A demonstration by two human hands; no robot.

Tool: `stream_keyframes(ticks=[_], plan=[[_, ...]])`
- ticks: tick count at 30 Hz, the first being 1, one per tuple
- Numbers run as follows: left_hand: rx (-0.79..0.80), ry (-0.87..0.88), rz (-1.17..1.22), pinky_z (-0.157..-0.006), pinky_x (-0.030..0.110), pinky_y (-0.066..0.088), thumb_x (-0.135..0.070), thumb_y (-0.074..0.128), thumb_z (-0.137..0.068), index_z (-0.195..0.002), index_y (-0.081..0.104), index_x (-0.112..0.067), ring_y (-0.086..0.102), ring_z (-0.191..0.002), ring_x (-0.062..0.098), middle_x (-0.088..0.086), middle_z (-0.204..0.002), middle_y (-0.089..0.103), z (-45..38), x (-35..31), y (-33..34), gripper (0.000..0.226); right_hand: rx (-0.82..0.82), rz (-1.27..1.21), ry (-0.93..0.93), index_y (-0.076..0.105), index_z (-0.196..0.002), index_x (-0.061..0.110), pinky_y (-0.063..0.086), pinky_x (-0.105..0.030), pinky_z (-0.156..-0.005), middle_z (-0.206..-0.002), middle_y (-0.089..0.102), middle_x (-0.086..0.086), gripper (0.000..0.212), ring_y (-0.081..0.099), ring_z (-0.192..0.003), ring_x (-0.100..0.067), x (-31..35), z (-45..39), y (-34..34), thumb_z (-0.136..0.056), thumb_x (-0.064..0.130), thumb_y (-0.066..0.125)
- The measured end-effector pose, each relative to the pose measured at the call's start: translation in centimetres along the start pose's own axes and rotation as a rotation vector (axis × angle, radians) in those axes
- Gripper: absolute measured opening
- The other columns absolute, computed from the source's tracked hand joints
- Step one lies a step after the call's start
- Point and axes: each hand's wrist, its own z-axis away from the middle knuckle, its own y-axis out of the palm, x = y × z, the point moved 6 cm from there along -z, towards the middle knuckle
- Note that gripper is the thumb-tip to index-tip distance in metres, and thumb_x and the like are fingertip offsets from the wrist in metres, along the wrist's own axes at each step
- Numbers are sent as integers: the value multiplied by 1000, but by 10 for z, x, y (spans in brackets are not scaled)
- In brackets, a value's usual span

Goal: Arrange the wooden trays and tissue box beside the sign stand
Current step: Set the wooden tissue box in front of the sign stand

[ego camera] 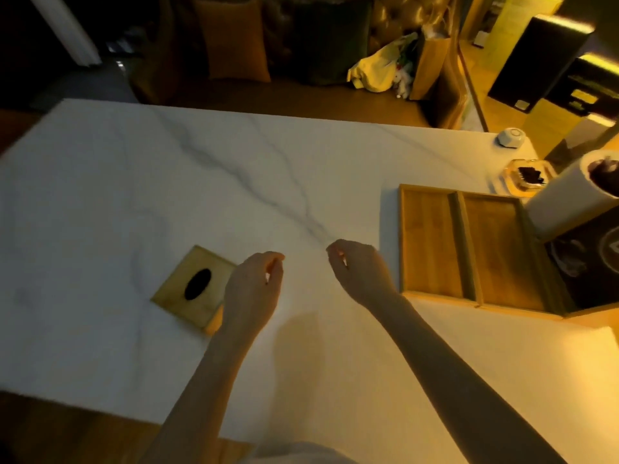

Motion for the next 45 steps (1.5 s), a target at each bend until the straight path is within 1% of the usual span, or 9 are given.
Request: stream_keyframes(ticks=[5,10,15,19,23,30,37,42,45], plan=[[-127,-156,-91,-85,38,44,-17,42,-90,-111,55,-3,54,-104,33,19,-115,60,14,86,-51,29,138,-234,-25,53,-123,13,38,-33,-100,-128,59,-9,32,53,-117,-24,57,1,67,-96,23,38],[-82,-323,-176,-111,48,27,-23,45,-90,-135,28,-4,23,-137,34,20,-147,27,28,156,-58,51,360,-297,43,14,-144,12,13,-34,-114,-155,18,-6,54,15,-142,-21,85,9,130,-97,35,31],[-29,-598,191,-114,39,14,-31,44,-90,-140,2,-7,9,-142,28,16,-154,7,40,185,-48,70,436,-484,224,1,-144,12,11,-38,-115,-157,8,-6,66,9,-143,-22,89,13,156,-95,41,34],[-25,-624,339,-88,34,42,-31,45,-90,-133,29,-5,50,-115,31,14,-128,50,43,190,-46,53,448,-450,233,17,-141,9,40,-39,-94,-140,43,-17,59,47,-117,-30,91,10,160,-94,39,39],[-74,-564,322,-59,16,37,-25,49,-89,-115,46,-3,53,-86,22,8,-97,57,40,182,-52,34,419,-394,204,34,-126,5,39,-34,-69,-108,59,-22,45,53,-85,-30,92,9,153,-94,36,41],[-99,-478,258,-55,14,34,-26,54,-86,-107,52,-3,51,-69,15,7,-86,57,40,147,-51,30,326,-358,174,40,-120,6,39,-35,-62,-101,63,-27,42,60,-83,-37,72,15,115,-92,38,43],[-29,-376,259,-55,14,35,-31,54,-85,-104,54,-2,51,-65,15,7,-81,57,37,83,-16,34,178,-359,225,41,-123,12,48,-47,-82,-110,62,-26,44,60,-95,-38,22,36,55,-92,42,42],[13,-296,277,-70,28,48,-33,56,-83,-107,53,0,57,-69,21,20,-94,66,42,25,24,41,42,-413,288,39,-131,16,39,-28,-82,-125,58,-7,45,54,-111,-26,-27,69,6,-92,37,44],[43,-217,264,-52,10,43,-36,56,-82,-106,52,-2,53,-55,8,13,-83,63,50,-11,50,41,-34,-408,346,39,-132,17,36,-26,-79,-124,59,-7,45,54,-108,-24,-61,93,-21,-92,36,43]])
